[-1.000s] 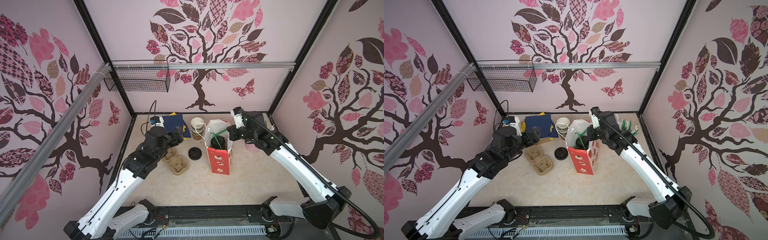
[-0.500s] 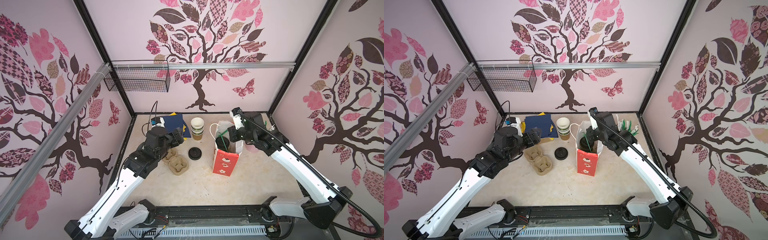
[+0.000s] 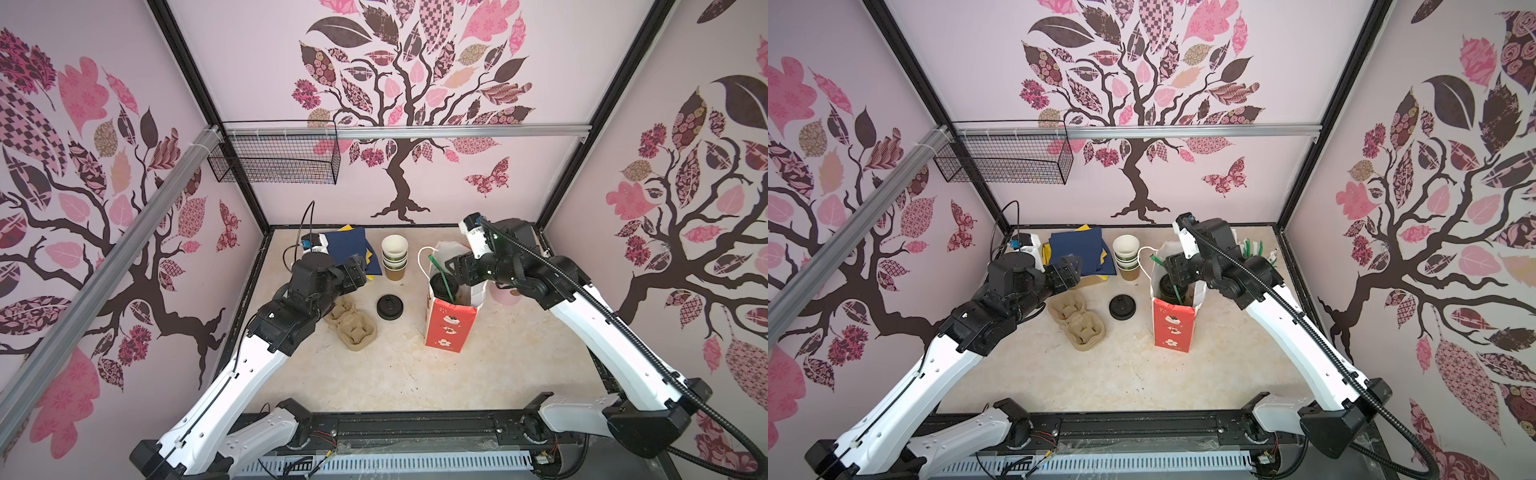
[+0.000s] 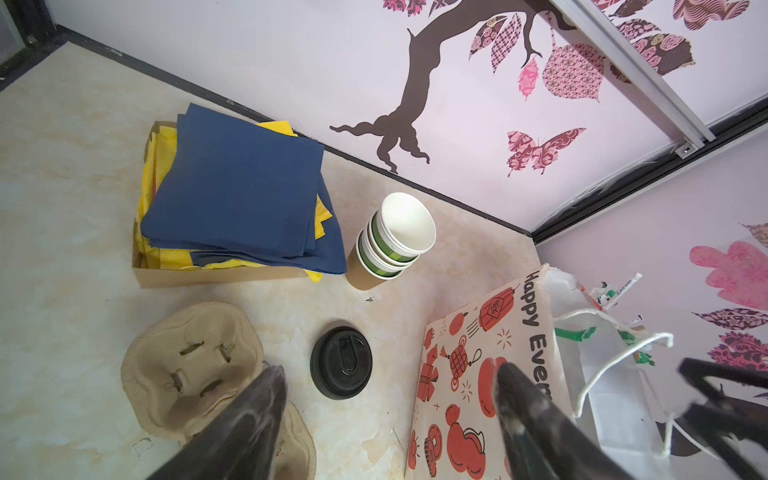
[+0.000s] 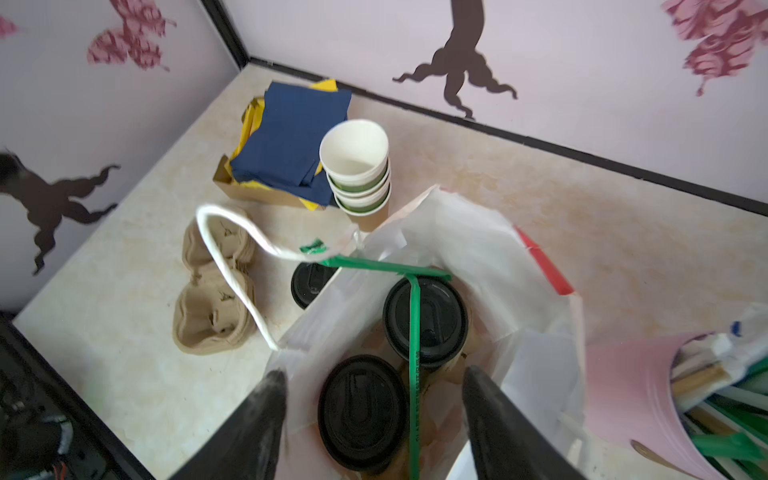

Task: Pack the takeout coffee
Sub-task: 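Raise the right gripper from the bag while the left moves to the blue napkins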

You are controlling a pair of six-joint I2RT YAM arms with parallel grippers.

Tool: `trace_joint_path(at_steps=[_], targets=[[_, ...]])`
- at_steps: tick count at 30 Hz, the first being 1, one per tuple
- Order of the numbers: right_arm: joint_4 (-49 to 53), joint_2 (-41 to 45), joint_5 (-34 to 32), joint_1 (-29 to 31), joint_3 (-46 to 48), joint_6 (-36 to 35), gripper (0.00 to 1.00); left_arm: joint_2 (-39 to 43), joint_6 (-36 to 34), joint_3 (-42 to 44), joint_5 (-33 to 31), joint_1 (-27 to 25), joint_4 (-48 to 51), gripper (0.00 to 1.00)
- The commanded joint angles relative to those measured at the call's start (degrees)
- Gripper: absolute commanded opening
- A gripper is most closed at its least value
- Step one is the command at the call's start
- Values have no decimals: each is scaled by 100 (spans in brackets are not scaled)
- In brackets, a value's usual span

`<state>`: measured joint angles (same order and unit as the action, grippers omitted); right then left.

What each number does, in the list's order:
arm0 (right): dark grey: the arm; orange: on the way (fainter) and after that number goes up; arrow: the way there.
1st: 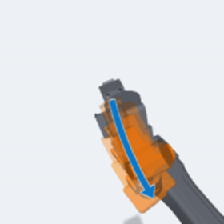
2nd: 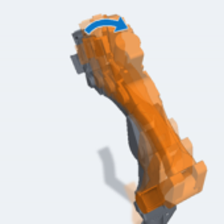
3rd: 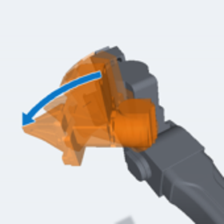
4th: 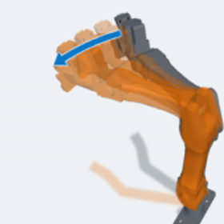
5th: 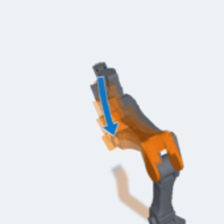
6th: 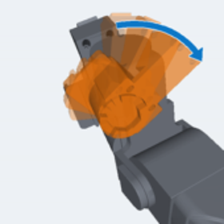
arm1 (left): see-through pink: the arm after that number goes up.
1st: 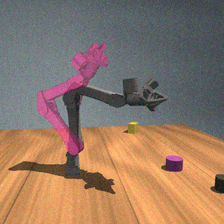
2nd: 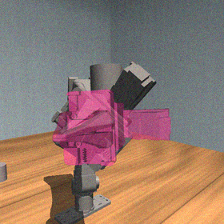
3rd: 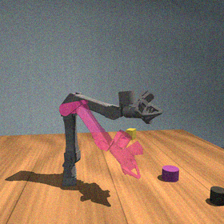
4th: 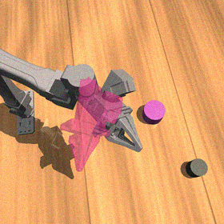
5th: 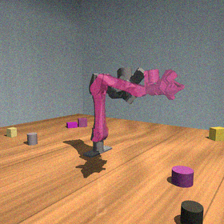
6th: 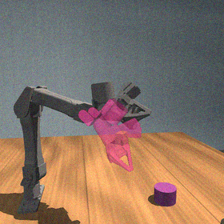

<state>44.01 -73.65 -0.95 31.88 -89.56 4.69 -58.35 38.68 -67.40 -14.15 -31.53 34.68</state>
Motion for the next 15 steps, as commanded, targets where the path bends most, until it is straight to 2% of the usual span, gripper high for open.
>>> trace_joint_path(at_steps=[1, 5, 8, 11, 15], targets=[[104, 309, -864, 35, -539, 19, 72, -95, -173, -130, -83, 70, 145, 82], [-546, 640, -2482, 31, -371, -15, 72, -206, -161, -213, -73, 230, 289, 82], [-1055, 712, -3376, 28, -143, -112, 71, -335, -52, -336, 53, 558, 525, 82], [-1363, 605, -3670, 29, -64, -51, 71, -478, 12, -455, 194, 960, 752, 81], [-1641, 404, -3438, 34, 74, 292, 71, -691, 83, -550, 417, 1522, 767, 80]])
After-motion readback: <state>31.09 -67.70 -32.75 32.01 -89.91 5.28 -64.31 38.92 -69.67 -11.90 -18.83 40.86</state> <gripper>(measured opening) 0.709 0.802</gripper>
